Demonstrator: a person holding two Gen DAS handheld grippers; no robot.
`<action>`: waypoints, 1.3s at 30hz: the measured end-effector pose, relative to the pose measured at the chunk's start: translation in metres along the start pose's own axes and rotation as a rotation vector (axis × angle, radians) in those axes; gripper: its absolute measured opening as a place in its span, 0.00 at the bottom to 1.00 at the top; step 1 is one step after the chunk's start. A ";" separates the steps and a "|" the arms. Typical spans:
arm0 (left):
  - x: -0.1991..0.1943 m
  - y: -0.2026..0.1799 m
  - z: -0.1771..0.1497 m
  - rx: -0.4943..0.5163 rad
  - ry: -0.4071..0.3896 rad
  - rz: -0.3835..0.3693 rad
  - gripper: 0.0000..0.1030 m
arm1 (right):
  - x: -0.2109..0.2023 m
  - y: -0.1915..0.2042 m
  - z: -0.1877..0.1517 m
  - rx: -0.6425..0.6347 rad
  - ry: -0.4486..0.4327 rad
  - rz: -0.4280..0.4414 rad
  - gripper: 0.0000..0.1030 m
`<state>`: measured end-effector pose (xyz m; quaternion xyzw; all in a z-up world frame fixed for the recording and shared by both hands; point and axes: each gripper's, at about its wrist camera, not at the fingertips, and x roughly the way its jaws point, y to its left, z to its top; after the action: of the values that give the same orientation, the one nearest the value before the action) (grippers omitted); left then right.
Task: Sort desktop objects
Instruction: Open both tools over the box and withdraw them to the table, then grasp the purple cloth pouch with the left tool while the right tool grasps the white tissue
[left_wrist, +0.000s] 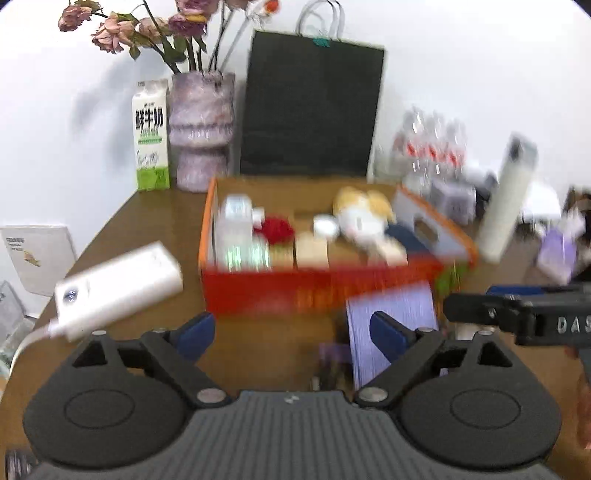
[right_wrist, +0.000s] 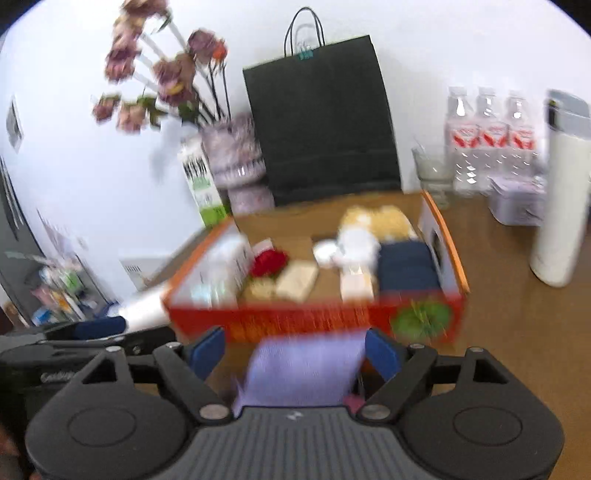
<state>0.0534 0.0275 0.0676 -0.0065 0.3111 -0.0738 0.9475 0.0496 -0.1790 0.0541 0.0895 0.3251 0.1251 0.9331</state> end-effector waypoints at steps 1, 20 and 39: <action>-0.005 -0.004 -0.013 0.015 0.009 0.006 0.90 | -0.004 0.001 -0.013 -0.006 0.012 -0.012 0.80; -0.048 -0.022 -0.114 -0.007 0.027 0.074 0.97 | -0.047 0.018 -0.131 -0.087 -0.018 -0.173 0.80; 0.033 -0.027 -0.022 -0.012 0.029 -0.143 0.80 | 0.006 -0.037 -0.056 -0.034 -0.046 -0.133 0.54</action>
<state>0.0629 -0.0037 0.0316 -0.0335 0.3241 -0.1393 0.9351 0.0251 -0.2078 -0.0020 0.0547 0.3066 0.0661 0.9480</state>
